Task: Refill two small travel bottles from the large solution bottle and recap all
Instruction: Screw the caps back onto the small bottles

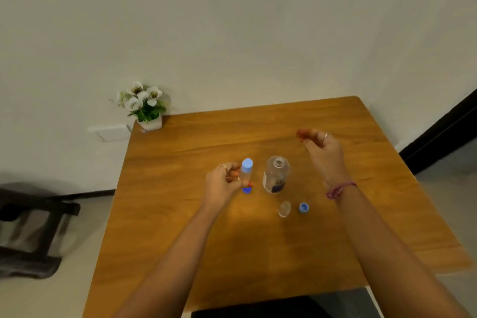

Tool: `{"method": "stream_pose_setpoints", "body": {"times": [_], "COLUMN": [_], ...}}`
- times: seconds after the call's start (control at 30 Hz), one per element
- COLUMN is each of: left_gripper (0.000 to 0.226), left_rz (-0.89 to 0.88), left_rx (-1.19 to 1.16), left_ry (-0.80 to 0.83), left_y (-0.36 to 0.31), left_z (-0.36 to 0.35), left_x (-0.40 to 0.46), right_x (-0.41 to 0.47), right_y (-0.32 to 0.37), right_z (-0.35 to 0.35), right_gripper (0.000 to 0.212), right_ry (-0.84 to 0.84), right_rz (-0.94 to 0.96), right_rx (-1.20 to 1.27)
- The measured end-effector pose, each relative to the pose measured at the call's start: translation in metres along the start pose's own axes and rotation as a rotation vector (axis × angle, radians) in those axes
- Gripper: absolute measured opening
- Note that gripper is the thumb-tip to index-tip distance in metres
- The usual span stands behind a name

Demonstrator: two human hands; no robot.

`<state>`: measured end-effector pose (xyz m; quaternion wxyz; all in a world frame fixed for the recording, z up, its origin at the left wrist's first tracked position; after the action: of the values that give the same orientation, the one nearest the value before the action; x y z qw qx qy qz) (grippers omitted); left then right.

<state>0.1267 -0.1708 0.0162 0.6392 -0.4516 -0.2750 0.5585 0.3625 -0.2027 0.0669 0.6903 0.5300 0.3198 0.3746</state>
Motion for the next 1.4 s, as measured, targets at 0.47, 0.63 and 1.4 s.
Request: {"method": "stream_pose_setpoints", "body": {"times": [0.47,0.63,1.4], "left_gripper": [0.033,0.042,0.069], "left_rz": [0.248,0.282,0.349], "left_rx": [0.143,0.092,-0.132], "left_ry": [0.04,0.011,-0.341], "left_y": [0.067,0.073,0.023], "left_z": [-0.091,-0.097,-0.195], "left_x": [-0.04,-0.044,-0.076], "right_x": [-0.017,-0.031,-0.023], "right_y": [-0.145,-0.165,-0.175], "right_z": [0.039,0.041,0.03], "right_gripper": [0.043,0.056,0.036], "right_ry": [0.362,0.601,0.635], "right_rz": [-0.098,-0.035,0.07], "right_rx": [-0.423,-0.528,-0.639]}}
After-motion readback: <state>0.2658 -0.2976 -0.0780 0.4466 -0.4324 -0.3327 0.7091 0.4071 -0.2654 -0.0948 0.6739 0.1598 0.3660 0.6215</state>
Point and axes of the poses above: each hand's wrist, its own x-axis towards the middle knuckle, its own z-axis out of the back of the hand, y = z × x, the point moved 3 cm from there along x, towards the middle knuckle, and after that the axes turned 4 degrees about -x, right-handed, at the moved point
